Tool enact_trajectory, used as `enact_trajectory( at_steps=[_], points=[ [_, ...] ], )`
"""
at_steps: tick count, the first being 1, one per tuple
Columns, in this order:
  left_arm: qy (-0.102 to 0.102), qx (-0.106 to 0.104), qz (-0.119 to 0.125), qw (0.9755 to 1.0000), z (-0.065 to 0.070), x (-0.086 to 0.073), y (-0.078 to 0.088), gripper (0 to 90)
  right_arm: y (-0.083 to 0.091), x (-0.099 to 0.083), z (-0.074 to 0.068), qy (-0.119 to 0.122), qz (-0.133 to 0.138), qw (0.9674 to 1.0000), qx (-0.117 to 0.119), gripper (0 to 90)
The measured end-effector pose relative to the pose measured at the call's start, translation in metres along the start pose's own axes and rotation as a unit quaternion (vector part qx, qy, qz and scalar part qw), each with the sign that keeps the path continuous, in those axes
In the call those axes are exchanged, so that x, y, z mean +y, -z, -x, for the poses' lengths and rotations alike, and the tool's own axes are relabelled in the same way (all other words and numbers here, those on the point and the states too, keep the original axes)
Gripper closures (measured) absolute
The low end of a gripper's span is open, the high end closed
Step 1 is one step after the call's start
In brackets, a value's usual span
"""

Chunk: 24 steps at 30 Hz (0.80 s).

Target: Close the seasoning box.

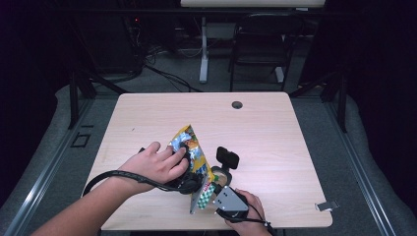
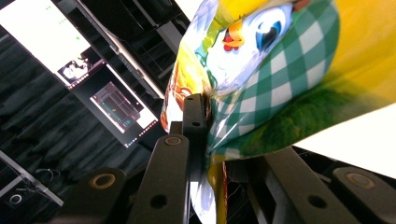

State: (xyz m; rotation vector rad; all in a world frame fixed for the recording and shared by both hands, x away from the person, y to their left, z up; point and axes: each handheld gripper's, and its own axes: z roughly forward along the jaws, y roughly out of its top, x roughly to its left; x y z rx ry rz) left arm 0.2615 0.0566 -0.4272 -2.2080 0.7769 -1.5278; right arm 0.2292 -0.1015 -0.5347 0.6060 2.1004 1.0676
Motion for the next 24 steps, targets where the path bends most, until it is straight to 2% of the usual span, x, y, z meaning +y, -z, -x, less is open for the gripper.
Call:
enact_trajectory(
  at_steps=[6,7,24],
  points=[
    [-0.003,-0.005,-0.005,1.0,-0.0023,0.0006,0.0009,81.2,0.0005,0.0001,0.0005,-0.001,0.0,1.0,0.0,90.0],
    [0.004,-0.006,0.0,1.0,-0.0015,0.0005,0.0005,81.2,0.0005,0.0,0.0006,-0.002,0.001,1.0,0.0,90.0],
    [0.002,-0.001,0.003,1.0,-0.0024,0.0004,0.0009,81.3,0.0007,0.0003,0.0006,-0.001,0.003,1.0,0.002,90.0]
  ],
)
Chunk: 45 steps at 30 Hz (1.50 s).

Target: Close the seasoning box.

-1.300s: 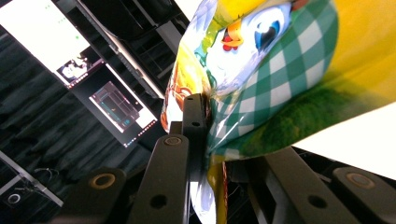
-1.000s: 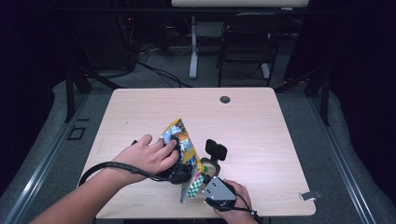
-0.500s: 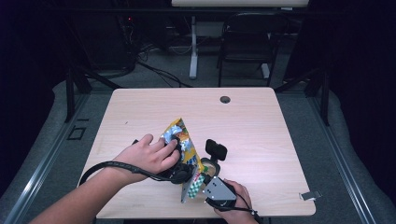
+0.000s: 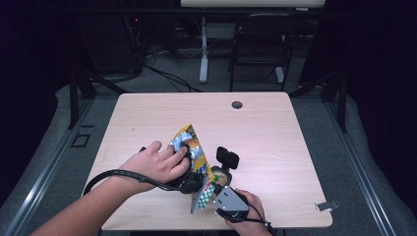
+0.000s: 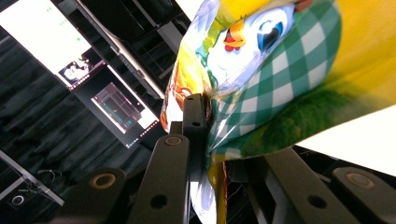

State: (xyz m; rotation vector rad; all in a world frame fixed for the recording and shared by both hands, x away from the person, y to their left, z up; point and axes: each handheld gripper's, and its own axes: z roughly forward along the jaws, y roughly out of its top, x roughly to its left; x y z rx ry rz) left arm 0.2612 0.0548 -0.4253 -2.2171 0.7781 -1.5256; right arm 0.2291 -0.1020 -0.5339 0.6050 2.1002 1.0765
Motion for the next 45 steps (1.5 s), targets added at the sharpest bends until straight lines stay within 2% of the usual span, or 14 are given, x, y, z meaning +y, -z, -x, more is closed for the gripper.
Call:
enact_trajectory(
  at_steps=[2,3,14,19,32,38,45],
  points=[
    [0.0,0.0,0.0,1.0,0.0,0.0,0.0001,81.3,-0.0001,0.0,-0.0002,0.0,0.0,1.0,0.001,90.0],
    [-0.007,0.0,-0.006,1.0,-0.0008,0.0,0.0007,81.3,-0.0001,0.0,-0.0003,0.0,0.0,1.0,0.001,90.0],
    [-0.007,-0.001,-0.006,1.0,-0.0017,-0.0002,0.0011,81.3,0.0001,0.0003,-0.0004,0.0,0.002,1.0,0.0,90.0],
    [0.0,0.0,0.0,1.0,-0.0014,-0.0002,0.0007,81.4,0.0005,0.0002,0.0009,-0.011,0.003,0.9999,0.003,90.0],
    [-0.003,-0.003,-0.002,1.0,-0.0017,-0.0003,0.0006,81.4,0.0004,-0.0003,0.0024,-0.017,0.003,0.9998,0.005,90.0],
    [0.004,-0.009,-0.002,0.9999,-0.0003,-0.0025,0.0005,81.4,0.0012,-0.0001,0.0022,-0.013,0.002,0.9999,0.003,90.0],
    [0.026,-0.016,0.004,0.9995,0.0073,-0.0069,-0.0027,81.5,0.0006,0.0001,0.0001,-0.005,0.0,1.0,0.003,90.0]
  ],
)
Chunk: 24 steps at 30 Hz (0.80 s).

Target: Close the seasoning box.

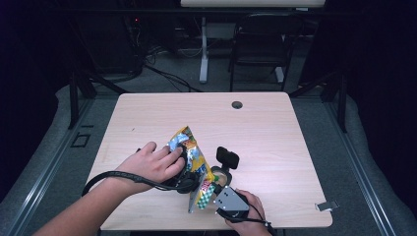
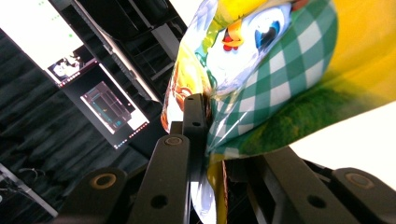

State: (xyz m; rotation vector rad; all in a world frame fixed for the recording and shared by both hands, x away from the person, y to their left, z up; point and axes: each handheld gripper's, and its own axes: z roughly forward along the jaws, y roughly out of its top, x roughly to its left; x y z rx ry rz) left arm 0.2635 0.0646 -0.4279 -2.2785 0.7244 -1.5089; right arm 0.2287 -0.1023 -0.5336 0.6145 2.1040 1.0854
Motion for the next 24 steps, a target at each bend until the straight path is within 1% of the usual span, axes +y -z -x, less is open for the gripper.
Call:
enact_trajectory(
  at_steps=[1,3,4,5,7,10,12,13,18,19,22,23,24],
  points=[
    [0.002,0.0,0.001,1.0,0.001,-0.001,0.0,81.5,0.0,0.0,0.0,0.002,0.001,1.0,-0.001,90.0],
    [0.01,-0.005,0.001,0.9999,0.002,-0.003,-0.001,81.5,0.0,0.001,-0.001,0.002,0.002,1.0,-0.003,90.0],
    [0.012,-0.003,0.002,0.9999,0.003,-0.003,-0.001,81.5,0.0,0.001,-0.001,0.002,0.002,1.0,-0.003,90.0],
    [0.016,-0.008,0.001,0.9998,0.003,-0.004,-0.001,81.5,0.0,0.001,0.0,0.003,0.002,1.0,-0.003,90.0],
    [0.025,-0.01,0.004,0.9996,0.005,-0.005,-0.002,81.5,0.0,0.001,0.0,0.003,0.001,1.0,-0.003,90.0],
    [0.034,-0.008,0.006,0.9994,0.007,-0.006,-0.003,81.5,0.001,0.001,0.0,0.006,0.001,0.9999,-0.011,90.0],
    [0.04,-0.015,0.007,0.9991,0.007,-0.006,-0.004,81.5,0.001,0.001,0.0,0.006,0.002,0.9999,-0.012,90.0],
    [0.041,-0.012,0.007,0.999,0.008,-0.007,-0.004,81.5,0.001,0.001,0.001,0.006,0.002,0.9999,-0.011,90.0],
    [0.056,-0.019,0.011,0.9982,0.011,-0.01,-0.005,81.5,0.002,0.002,0.001,0.007,0.003,0.9999,-0.011,90.0],
    [0.056,-0.018,0.011,0.9982,0.011,-0.01,-0.006,81.5,0.002,0.002,0.001,0.007,0.004,0.9999,-0.011,90.0],
    [0.068,-0.018,0.013,0.9974,0.013,-0.012,-0.007,81.5,0.003,0.003,0.001,0.01,0.003,0.9999,-0.012,90.0],
    [0.074,-0.017,0.016,0.997,0.014,-0.012,-0.007,81.5,0.003,0.003,0.002,0.01,0.004,0.9999,-0.013,90.0],
    [0.073,-0.019,0.011,0.9971,0.014,-0.013,-0.007,81.5,0.003,0.004,0.002,0.011,0.004,0.9998,-0.014,90.0]
  ],
)
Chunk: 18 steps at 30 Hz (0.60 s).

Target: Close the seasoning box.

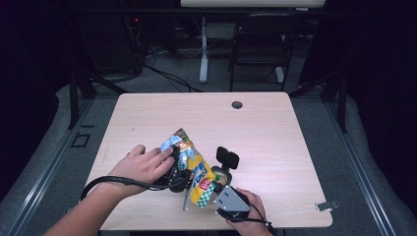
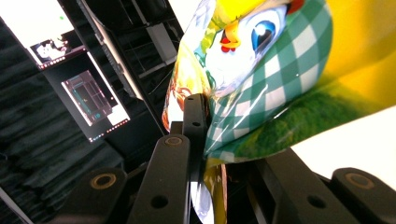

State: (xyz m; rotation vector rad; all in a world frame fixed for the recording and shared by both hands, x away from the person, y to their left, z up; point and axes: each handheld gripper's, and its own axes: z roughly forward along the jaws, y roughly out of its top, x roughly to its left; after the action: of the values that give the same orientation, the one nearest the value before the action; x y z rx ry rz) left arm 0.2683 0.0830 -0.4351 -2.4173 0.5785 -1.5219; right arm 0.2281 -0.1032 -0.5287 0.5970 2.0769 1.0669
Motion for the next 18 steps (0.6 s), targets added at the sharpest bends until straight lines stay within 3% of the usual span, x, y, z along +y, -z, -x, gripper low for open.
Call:
enact_trajectory(
  at_steps=[3,18],
  points=[
    [0.012,-0.001,0.005,0.9999,0.004,-0.002,-0.002,81.5,0.0,0.0,0.0,0.004,-0.001,1.0,-0.002,90.0],
    [0.033,-0.006,0.004,0.9994,0.013,-0.007,-0.006,81.5,0.0,0.003,-0.004,0.026,-0.001,0.9996,-0.01,90.0]
  ],
)
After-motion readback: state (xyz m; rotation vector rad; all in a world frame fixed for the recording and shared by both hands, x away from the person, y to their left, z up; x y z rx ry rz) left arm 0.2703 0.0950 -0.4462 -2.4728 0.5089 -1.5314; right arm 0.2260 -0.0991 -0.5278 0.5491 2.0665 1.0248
